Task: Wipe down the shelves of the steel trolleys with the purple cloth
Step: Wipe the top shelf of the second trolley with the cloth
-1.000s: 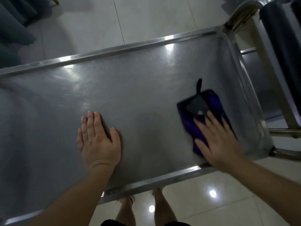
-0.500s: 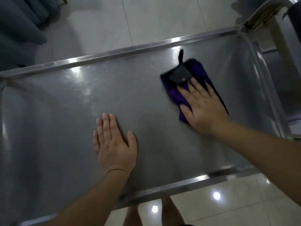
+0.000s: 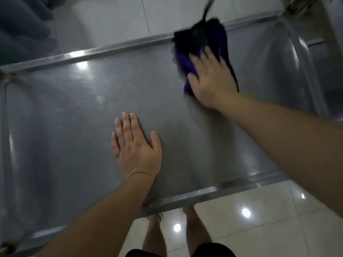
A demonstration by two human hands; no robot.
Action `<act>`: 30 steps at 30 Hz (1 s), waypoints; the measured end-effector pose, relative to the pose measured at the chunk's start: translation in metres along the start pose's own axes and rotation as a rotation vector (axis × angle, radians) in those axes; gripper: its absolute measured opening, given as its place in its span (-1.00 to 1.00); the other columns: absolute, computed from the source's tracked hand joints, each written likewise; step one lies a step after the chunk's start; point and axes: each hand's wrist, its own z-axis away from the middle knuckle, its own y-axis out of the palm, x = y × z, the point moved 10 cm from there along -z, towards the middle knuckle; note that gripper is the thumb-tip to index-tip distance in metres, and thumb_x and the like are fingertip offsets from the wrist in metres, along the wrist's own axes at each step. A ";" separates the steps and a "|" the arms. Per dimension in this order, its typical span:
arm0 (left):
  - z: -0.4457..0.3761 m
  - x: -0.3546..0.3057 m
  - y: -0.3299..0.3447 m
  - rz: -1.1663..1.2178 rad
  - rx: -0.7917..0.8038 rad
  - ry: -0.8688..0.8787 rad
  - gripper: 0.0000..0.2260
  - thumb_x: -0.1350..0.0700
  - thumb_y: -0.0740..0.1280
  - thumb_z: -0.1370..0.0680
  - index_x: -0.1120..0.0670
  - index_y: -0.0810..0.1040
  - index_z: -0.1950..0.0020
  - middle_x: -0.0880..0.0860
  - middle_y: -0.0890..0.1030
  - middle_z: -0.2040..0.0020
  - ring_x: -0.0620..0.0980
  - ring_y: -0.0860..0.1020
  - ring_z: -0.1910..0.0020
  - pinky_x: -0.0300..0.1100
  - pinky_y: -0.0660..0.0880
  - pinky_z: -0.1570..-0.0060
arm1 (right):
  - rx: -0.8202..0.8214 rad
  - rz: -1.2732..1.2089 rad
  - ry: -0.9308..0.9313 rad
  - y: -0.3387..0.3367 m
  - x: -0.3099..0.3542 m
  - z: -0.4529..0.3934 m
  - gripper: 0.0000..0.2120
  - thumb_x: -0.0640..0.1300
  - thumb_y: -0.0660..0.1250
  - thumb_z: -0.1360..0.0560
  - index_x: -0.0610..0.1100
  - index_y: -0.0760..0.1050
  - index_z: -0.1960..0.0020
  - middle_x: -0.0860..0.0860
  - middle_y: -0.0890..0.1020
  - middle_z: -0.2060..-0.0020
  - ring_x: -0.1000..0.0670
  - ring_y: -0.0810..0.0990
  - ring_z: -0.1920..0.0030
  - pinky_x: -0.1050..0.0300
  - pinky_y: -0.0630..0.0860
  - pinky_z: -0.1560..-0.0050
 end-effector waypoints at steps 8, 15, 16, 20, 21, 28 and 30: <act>0.000 0.003 -0.008 0.083 0.034 -0.011 -0.38 -0.09 0.05 -0.69 0.07 0.08 -0.74 0.02 0.05 -0.74 0.01 -0.06 -0.72 -0.02 -0.17 -0.66 | 0.054 -0.027 -0.122 0.065 0.068 0.226 -0.40 0.15 0.08 -0.67 -0.04 0.19 -0.65 -0.04 0.12 -0.67 -0.05 -0.04 -0.67 -0.22 0.06 -0.60; -0.010 0.018 -0.033 0.204 0.150 0.110 -0.45 -0.06 0.09 -0.73 -0.01 0.16 -0.73 -0.03 0.13 -0.73 0.00 0.06 -0.70 0.01 -0.04 -0.63 | 0.127 0.044 -0.167 0.058 0.084 0.263 -0.40 0.26 0.00 -0.67 0.05 0.21 -0.63 0.03 0.18 -0.65 0.02 -0.06 -0.67 -0.14 -0.05 -0.63; -0.015 0.029 -0.044 0.210 0.128 0.135 -0.45 -0.08 0.08 -0.71 -0.01 0.21 -0.71 -0.01 0.19 -0.71 0.03 0.13 -0.68 0.03 0.02 -0.62 | 0.094 0.047 -0.162 0.052 0.082 0.258 -0.41 0.26 0.03 -0.66 0.06 0.23 -0.62 0.01 0.20 -0.64 0.00 -0.03 -0.67 -0.15 -0.05 -0.63; -0.029 0.105 -0.076 0.057 0.019 0.107 -0.40 -0.12 0.05 -0.65 -0.02 0.22 -0.70 0.02 0.20 -0.71 0.06 0.14 -0.68 0.07 0.01 -0.63 | 0.118 0.029 -0.190 0.058 0.078 0.241 -0.36 0.33 0.02 -0.65 0.17 0.03 -0.66 0.02 -0.03 -0.69 -0.06 -0.15 -0.67 -0.19 -0.06 -0.63; -0.030 0.121 -0.074 0.019 0.035 0.099 -0.39 -0.13 0.02 -0.66 -0.01 0.16 -0.72 0.03 0.15 -0.72 0.04 0.08 -0.70 0.06 -0.02 -0.65 | 0.132 0.050 -0.196 0.064 0.079 0.239 -0.35 0.34 0.00 -0.65 0.18 -0.03 -0.68 0.03 -0.05 -0.69 -0.06 -0.17 -0.67 -0.21 -0.03 -0.62; -0.027 0.145 -0.053 -0.063 0.039 0.104 -0.37 -0.16 -0.04 -0.68 0.02 0.10 -0.74 -0.01 0.06 -0.74 -0.02 -0.05 -0.72 0.04 -0.11 -0.67 | 0.044 0.125 -0.248 0.076 0.099 0.205 -0.35 0.25 0.03 -0.67 0.03 0.07 -0.69 -0.03 0.04 -0.68 -0.13 -0.05 -0.67 -0.33 0.09 -0.58; -0.029 0.145 -0.053 -0.060 0.024 0.112 -0.37 -0.15 -0.04 -0.67 0.04 0.14 -0.73 0.01 0.09 -0.73 0.00 -0.01 -0.72 0.06 -0.07 -0.67 | 0.019 0.100 -0.206 0.070 0.115 0.169 -0.35 0.24 0.02 -0.66 0.03 0.07 -0.68 -0.04 0.06 -0.68 -0.12 -0.06 -0.67 -0.31 0.04 -0.59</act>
